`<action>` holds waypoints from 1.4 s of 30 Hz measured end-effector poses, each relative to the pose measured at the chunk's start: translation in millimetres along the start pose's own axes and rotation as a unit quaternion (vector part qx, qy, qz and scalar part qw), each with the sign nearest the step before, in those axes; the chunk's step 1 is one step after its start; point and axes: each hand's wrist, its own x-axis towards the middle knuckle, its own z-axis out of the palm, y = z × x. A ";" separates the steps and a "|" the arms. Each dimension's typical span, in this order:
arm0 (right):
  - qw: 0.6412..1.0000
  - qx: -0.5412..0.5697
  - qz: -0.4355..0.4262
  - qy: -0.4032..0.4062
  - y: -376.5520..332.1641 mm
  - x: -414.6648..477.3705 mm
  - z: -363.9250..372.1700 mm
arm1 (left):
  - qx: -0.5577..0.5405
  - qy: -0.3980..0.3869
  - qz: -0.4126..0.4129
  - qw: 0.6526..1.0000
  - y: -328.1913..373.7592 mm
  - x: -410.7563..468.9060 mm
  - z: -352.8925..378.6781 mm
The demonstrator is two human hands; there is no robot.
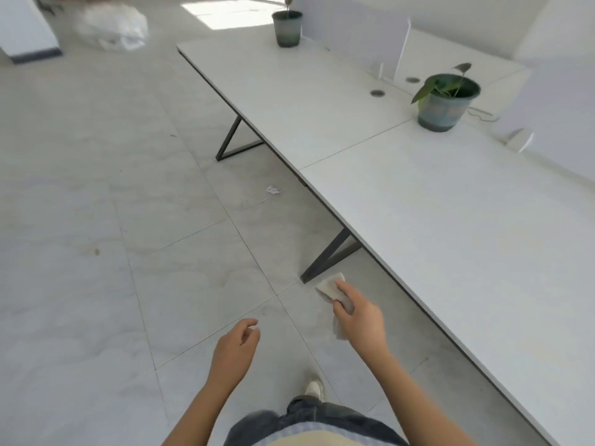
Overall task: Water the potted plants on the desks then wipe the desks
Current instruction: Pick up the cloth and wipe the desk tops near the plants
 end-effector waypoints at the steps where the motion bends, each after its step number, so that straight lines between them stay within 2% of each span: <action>1: 1.000 -0.001 -0.003 -0.003 -5.9 15.6 -0.7 | -0.005 0.003 0.003 1.000 10.1 13.6 0.4; 6: 0.997 -0.044 -0.004 -0.063 -15.6 63.5 2.0 | -0.013 -0.049 -0.006 0.999 35.8 63.3 13.0; 10: 0.997 -0.044 0.019 -0.066 -23.0 111.7 -0.8 | -0.040 -0.036 -0.007 0.999 57.1 124.7 8.0; 14: 0.999 -0.024 0.024 -0.027 -42.1 169.9 -1.4 | -0.038 -0.073 0.014 0.997 88.4 203.1 3.0; 18: 0.997 0.014 0.063 0.037 -67.8 232.3 0.4 | 0.001 -0.134 0.060 0.989 126.1 290.5 -7.3; 25: 0.976 0.085 0.149 0.131 -112.1 308.2 6.1 | -0.009 -0.182 0.131 0.974 200.8 408.4 -33.1; 31: 0.931 0.119 0.256 0.231 -102.0 313.7 -1.5 | 0.028 -0.249 0.217 0.943 244.1 438.3 -1.2; 35: 0.884 0.158 0.302 0.320 -84.5 319.9 -29.8 | 0.092 -0.230 0.310 0.918 283.3 456.4 30.4; 38: 0.845 0.170 0.323 0.390 -63.0 331.3 -59.5 | 0.152 -0.213 0.347 0.901 312.4 477.9 56.0; 42: 0.830 0.105 0.312 0.449 -30.9 358.3 -116.9 | 0.244 -0.183 0.361 0.881 348.7 507.5 86.7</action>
